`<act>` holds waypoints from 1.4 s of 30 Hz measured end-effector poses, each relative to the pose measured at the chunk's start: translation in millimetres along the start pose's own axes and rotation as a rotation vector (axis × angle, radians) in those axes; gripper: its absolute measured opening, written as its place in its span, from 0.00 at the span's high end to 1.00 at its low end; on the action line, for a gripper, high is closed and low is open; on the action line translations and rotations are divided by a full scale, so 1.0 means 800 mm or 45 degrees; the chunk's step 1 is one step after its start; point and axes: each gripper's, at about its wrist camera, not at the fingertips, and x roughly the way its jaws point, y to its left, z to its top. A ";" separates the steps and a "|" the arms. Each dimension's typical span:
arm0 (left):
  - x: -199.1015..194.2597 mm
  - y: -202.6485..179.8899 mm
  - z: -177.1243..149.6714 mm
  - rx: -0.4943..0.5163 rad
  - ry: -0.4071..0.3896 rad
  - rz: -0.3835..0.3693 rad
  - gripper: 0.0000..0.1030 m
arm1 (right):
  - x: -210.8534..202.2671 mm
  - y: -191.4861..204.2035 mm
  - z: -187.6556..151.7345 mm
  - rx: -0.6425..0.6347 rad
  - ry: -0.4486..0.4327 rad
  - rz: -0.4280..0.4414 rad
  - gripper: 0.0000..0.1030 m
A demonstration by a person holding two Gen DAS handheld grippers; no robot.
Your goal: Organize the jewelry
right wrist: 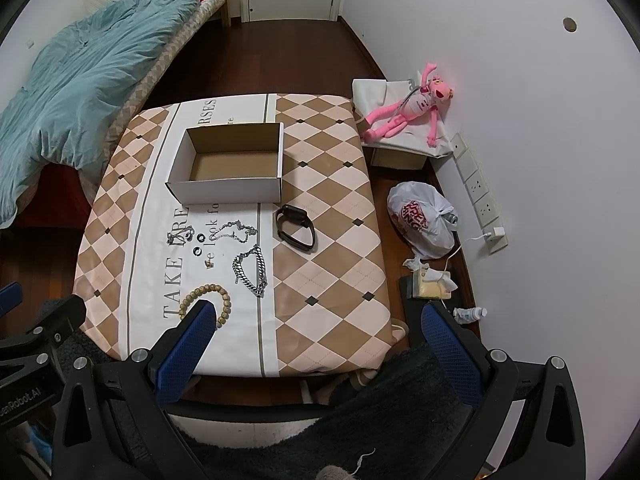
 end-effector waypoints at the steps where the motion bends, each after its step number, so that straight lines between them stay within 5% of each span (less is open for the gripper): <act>1: 0.000 0.001 -0.001 -0.001 -0.001 0.001 0.00 | 0.000 0.002 0.001 -0.002 0.001 -0.003 0.00; 31: 0.002 -0.002 -0.007 0.005 -0.002 -0.006 0.00 | -0.001 -0.008 0.006 0.027 0.006 0.014 0.00; 42: 0.121 -0.006 -0.004 0.051 0.118 0.128 0.00 | 0.144 -0.037 -0.007 0.112 0.167 -0.003 0.02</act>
